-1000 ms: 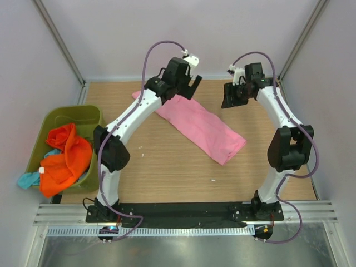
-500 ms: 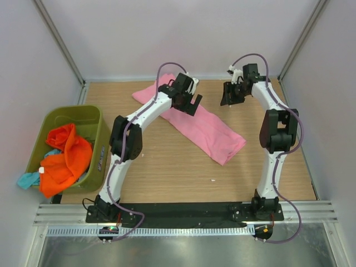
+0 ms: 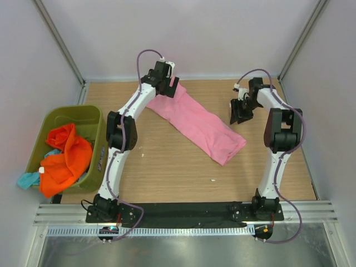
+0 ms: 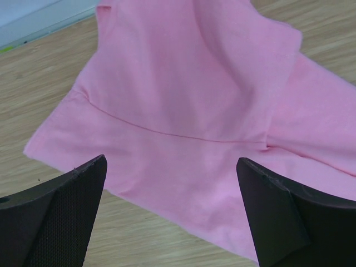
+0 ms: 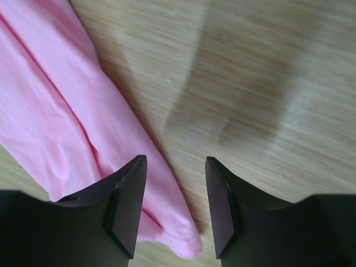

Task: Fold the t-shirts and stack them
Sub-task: Fold the tshirt

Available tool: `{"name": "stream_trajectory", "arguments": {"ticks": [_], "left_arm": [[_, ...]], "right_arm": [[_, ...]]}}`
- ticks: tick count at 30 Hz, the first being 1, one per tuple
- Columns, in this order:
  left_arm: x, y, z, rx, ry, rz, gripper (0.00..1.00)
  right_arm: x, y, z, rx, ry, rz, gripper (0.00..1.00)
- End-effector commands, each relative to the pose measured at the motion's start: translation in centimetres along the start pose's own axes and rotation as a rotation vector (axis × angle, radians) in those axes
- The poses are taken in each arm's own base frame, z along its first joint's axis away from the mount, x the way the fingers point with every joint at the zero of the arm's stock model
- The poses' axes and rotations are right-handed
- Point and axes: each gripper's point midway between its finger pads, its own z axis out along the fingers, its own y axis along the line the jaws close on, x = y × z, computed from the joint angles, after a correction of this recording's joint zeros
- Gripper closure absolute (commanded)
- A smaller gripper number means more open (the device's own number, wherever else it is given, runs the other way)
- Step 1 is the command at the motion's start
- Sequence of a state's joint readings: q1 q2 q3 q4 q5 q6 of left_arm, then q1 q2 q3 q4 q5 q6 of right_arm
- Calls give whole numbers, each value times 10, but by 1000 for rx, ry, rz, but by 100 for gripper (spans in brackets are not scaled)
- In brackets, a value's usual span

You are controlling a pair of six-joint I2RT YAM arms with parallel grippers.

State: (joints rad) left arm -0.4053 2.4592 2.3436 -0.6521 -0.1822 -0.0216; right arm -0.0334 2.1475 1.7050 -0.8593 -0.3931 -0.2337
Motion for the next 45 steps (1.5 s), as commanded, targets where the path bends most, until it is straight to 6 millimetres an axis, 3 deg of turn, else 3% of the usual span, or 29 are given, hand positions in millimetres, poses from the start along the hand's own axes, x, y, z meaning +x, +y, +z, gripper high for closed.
{"name": "stream_trajectory", "arguments": {"ticks": [1,10,16,17,18,21,23,30,35,38,45], "left_arm": [[-17,25,3,-62,-58,-13,1],[-20,52,6,-99,-68,-44,0],[-17,55,4,-100,-55,-46,0],[-16,56,5,-101,-52,-48,0],[-17,57,3,-101,-55,-48,0],[-20,60,0,-102,-60,-51,0],[-22,62,-4,-103,-66,-54,0],[-28,76,-11,-139,-79,-41,0],[-31,80,-18,-149,-86,-37,0],[-32,84,-22,-159,-88,-34,0],[-34,89,-36,-175,-91,-19,0]], "right_arm": [[26,-10,-34,28,61,-10,48],[88,9,-40,-65,255,1,50],[107,13,-40,-78,302,19,55],[112,16,-40,-89,315,24,58],[114,16,-40,-94,324,24,73],[128,24,-45,-127,374,37,97],[140,32,-51,-164,402,21,99],[183,92,-77,-408,503,18,98],[212,141,-82,-467,579,-212,99],[220,165,-81,-486,597,-331,99],[213,206,-71,-583,588,-413,99]]}}
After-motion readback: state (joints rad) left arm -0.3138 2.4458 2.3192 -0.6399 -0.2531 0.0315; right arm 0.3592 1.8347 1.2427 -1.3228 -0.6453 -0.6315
